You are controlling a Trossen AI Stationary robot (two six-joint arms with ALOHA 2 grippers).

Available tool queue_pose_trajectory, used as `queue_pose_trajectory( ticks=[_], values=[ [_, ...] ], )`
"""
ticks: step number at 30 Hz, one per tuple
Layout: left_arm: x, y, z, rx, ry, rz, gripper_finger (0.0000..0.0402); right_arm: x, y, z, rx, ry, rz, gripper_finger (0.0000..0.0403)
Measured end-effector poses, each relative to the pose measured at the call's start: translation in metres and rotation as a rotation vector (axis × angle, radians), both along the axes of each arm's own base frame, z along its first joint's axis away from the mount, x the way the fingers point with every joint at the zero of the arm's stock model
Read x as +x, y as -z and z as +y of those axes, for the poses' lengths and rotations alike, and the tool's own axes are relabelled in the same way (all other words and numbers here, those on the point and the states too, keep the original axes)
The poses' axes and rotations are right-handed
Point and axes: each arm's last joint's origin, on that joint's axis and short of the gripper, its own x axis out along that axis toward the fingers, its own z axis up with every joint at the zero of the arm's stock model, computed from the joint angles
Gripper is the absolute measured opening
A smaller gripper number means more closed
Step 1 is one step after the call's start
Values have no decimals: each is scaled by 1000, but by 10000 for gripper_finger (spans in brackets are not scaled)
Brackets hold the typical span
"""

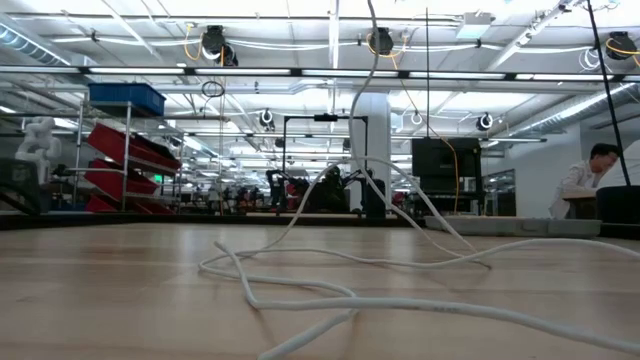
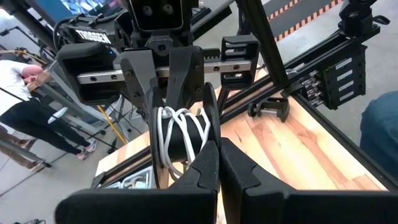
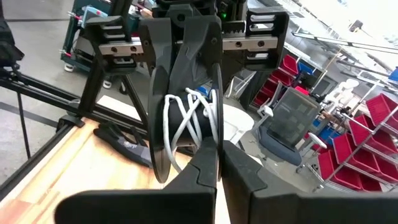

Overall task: Coil cords
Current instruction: Coil the white wire onto the spool

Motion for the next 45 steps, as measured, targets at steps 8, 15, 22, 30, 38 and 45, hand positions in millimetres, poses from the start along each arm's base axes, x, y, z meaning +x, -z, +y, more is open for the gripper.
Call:
queue_pose_trajectory(
  ticks=[8, 15, 22, 30, 38, 45],
  values=[
    [-1, 1, -2, -41, 2, 4, 62, -4, -1, 5, -14, -7, -3, 1],
    [-1, 0, -4, -42, 4, 3, 118, -8, -5, 6, -17, 3, -24, 1],
    [-3, -2, -5, -54, -118, -44, 125, -15, -12, 4, 6, -6, -44, 0],
    [-9, -2, -12, -134, -161, -51, 125, -33, -23, 3, 19, 74, -63, 0],
    [-5, 3, -2, -270, -231, -8, 125, -43, -40, -6, 47, 90, -125, 0],
    [17, 13, 7, -411, -425, -106, 125, -50, -57, -19, 59, 116, -195, 0]
  ],
)
